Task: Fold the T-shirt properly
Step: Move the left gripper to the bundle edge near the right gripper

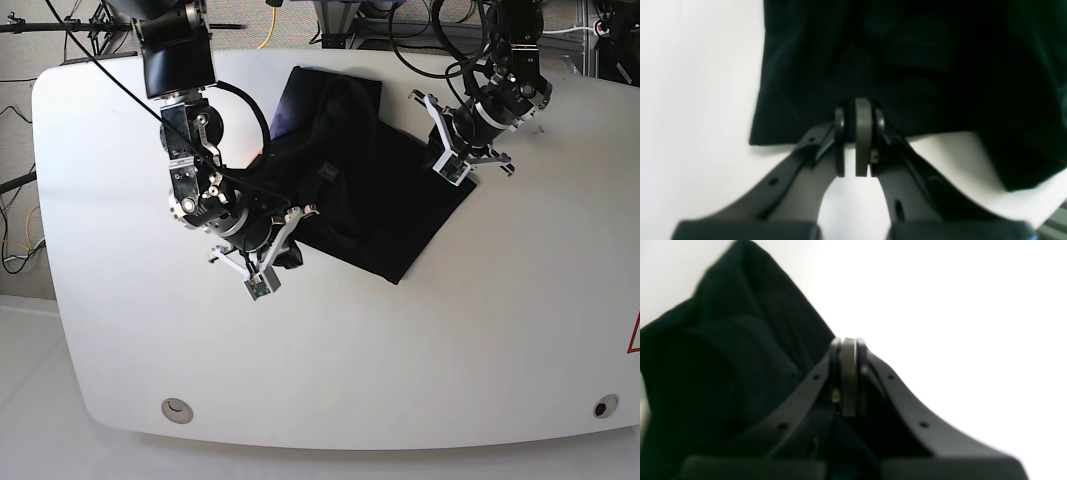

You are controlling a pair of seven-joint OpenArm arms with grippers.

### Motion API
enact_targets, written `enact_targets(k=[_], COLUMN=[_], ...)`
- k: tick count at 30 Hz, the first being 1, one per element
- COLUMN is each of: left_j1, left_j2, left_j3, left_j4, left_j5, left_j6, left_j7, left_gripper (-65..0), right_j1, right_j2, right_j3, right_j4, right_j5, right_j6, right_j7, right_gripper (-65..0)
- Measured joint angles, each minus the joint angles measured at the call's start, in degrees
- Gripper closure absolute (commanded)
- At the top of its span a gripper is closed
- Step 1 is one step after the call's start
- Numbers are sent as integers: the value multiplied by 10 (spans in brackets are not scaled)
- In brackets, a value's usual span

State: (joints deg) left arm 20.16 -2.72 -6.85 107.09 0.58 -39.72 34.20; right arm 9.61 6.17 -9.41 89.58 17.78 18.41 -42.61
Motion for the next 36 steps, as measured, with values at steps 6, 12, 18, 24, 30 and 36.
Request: enact_targets(k=[6, 12, 18, 24, 30, 36], left_j1=[-17, -61, -91, -115, -152, -173], left_j2=[29, 27, 0, -19, -46, -64], left_j3=[4, 6, 18, 25, 26, 25], left_j4=[-18, -66, -148, -174, -204, -230], left_j5=[1, -6, -6, -13, -22, -24], left_j6=[-5, 0, -5, -2, -7, -10], left_j7=[-28, -71, -64, -57, -26, -45], left_gripper=[-23, -18, -12, -9, -10, -11], right_j1=[-31, -80, -133, -152, -183, -192], right_j2=[-22, -21, -24, -30, -28, -28], right_j3=[3, 7, 27, 28, 36, 48], right_j4=[104, 150, 214, 200, 140, 94], right_j5=[3, 10, 6, 3, -25, -17], right_j6=[-2, 4, -2, -2, 0, 3], right_j7=[-11, -28, -26, -35, -13, 41], right_gripper=[-2, -4, -5, -4, -4, -6])
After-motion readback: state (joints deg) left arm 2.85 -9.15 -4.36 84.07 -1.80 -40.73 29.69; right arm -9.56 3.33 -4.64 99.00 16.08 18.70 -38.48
